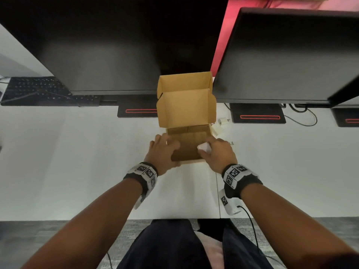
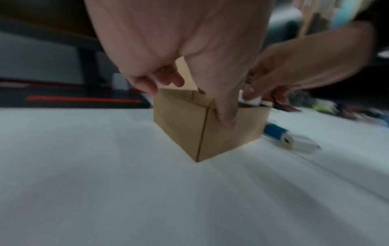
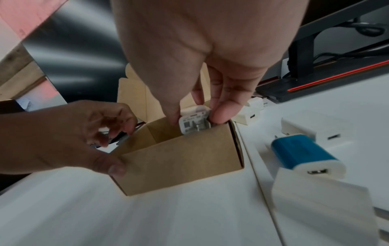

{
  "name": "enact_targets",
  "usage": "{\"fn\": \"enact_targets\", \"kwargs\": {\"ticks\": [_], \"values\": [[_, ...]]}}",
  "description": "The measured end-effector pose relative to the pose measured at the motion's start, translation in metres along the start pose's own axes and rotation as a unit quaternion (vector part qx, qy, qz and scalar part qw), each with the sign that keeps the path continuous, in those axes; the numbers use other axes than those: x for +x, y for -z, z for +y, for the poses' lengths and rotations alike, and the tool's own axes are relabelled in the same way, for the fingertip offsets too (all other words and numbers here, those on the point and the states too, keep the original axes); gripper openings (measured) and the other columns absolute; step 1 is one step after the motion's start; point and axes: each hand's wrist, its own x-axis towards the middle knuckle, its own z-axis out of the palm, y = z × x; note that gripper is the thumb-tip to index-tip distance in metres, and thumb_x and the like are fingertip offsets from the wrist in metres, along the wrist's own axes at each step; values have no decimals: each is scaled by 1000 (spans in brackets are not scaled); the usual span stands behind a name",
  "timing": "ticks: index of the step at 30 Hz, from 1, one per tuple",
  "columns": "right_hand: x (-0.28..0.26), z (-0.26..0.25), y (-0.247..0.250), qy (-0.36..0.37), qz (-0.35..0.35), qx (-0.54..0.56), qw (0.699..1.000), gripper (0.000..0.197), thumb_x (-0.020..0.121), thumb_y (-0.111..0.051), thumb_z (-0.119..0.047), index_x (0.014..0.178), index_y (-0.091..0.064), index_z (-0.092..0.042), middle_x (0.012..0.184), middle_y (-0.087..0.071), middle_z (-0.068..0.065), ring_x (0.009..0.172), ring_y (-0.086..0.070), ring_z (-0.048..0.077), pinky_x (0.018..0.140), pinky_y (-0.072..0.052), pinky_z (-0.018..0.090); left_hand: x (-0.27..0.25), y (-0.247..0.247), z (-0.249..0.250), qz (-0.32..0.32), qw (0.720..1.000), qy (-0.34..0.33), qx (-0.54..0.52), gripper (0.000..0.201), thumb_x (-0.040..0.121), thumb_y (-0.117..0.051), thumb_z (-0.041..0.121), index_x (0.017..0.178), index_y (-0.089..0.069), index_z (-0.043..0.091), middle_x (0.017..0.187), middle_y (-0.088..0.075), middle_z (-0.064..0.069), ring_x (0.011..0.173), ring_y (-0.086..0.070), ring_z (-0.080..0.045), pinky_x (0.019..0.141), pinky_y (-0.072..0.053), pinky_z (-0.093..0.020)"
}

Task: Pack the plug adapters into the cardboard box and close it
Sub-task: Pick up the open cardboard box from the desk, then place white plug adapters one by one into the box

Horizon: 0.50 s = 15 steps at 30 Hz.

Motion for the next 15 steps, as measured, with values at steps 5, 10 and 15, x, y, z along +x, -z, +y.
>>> {"fn": "enact_targets", "kwargs": {"ticks": [5,10,15], "values": [[0,-7,-2,3,1,-2,1000,41,91,-63,-48,120,-55,-22,99,-66,10,94,-65,32,80,-58,46,2,6,-10,-29,949,155,-272,118,60,-100,33,151,-25,28,126,-46,-5,113,-57,-31,100,-54,-46],[1,-11,0,10,-2,-12,1000,33,95,-60,-43,112,-63,-16,97,-68,11,92,-66,32,78,-57,42,15,20,-7,-109,893,181,-397,138,75,-92,15,161,12,42,124,-57,2,113,-64,-28,84,-63,-45],[12,-25,6,36,-44,3,998,28,97,-60,-37,115,-63,-16,93,-61,5,85,-56,24,77,-51,35,41,30,-4,-95,840,277,-456,67,100,-62,20,154,-28,43,127,-63,-1,112,-64,-24,87,-64,-56]]}}
